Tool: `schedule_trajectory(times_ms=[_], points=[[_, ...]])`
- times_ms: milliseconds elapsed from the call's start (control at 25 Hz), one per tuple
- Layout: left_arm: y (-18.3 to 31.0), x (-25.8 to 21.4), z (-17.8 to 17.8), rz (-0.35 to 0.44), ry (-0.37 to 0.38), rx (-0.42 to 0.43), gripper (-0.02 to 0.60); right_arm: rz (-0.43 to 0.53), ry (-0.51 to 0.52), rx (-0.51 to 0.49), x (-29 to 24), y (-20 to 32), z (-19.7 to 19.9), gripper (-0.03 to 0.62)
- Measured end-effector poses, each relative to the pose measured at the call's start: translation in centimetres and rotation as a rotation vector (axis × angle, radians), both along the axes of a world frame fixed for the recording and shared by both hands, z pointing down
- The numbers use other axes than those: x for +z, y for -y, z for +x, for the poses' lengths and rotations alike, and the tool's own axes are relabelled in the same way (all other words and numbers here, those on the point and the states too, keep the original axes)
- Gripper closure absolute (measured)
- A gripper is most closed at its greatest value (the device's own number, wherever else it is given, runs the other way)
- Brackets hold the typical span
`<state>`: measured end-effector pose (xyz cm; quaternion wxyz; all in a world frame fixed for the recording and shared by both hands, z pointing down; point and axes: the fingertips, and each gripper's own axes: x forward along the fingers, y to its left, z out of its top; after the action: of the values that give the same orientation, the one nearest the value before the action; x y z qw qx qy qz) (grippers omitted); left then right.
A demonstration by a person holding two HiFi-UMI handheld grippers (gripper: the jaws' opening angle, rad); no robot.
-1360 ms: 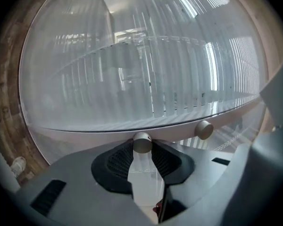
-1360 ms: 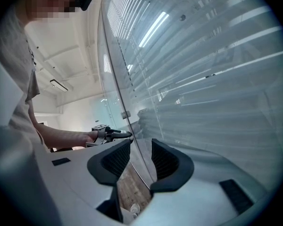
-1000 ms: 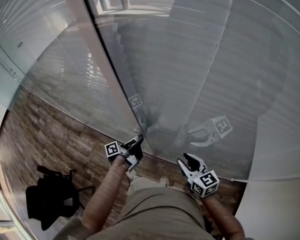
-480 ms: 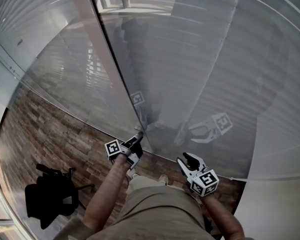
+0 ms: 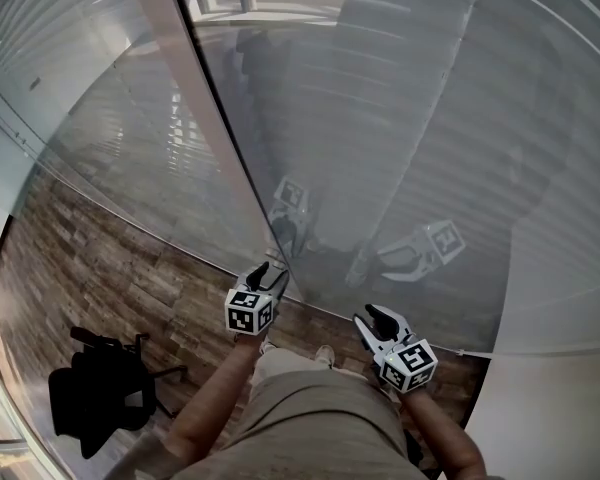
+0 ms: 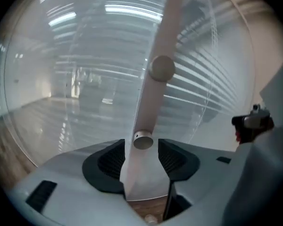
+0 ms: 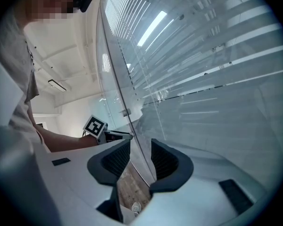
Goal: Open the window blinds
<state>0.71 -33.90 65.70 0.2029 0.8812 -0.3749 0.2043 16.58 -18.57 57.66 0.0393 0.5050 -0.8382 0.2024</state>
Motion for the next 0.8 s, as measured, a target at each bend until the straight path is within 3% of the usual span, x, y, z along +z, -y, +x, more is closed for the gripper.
schedule_trajectory(times_ms=[120, 360, 600, 800], points=[[0.1, 0.3, 0.2, 0.097, 0.171, 0.018, 0.360, 0.000, 0.002, 0.007, 0.0, 0.1, 0.1, 0.457], [0.2, 0.0, 0.6, 0.216, 0.309, 0.031, 0.429, 0.004, 0.006, 0.012, -0.1, 0.5, 0.3, 0.457], [0.5, 0.1, 0.5, 0.211, 0.301, 0.028, 0.443, 0.007, 0.005, 0.007, 0.0, 0.9, 0.4, 0.457], [0.7, -0.3, 0.5, 0.145, 0.194, 0.005, 0.445, 0.008, 0.006, -0.004, 0.0, 1.2, 0.3, 0.457]])
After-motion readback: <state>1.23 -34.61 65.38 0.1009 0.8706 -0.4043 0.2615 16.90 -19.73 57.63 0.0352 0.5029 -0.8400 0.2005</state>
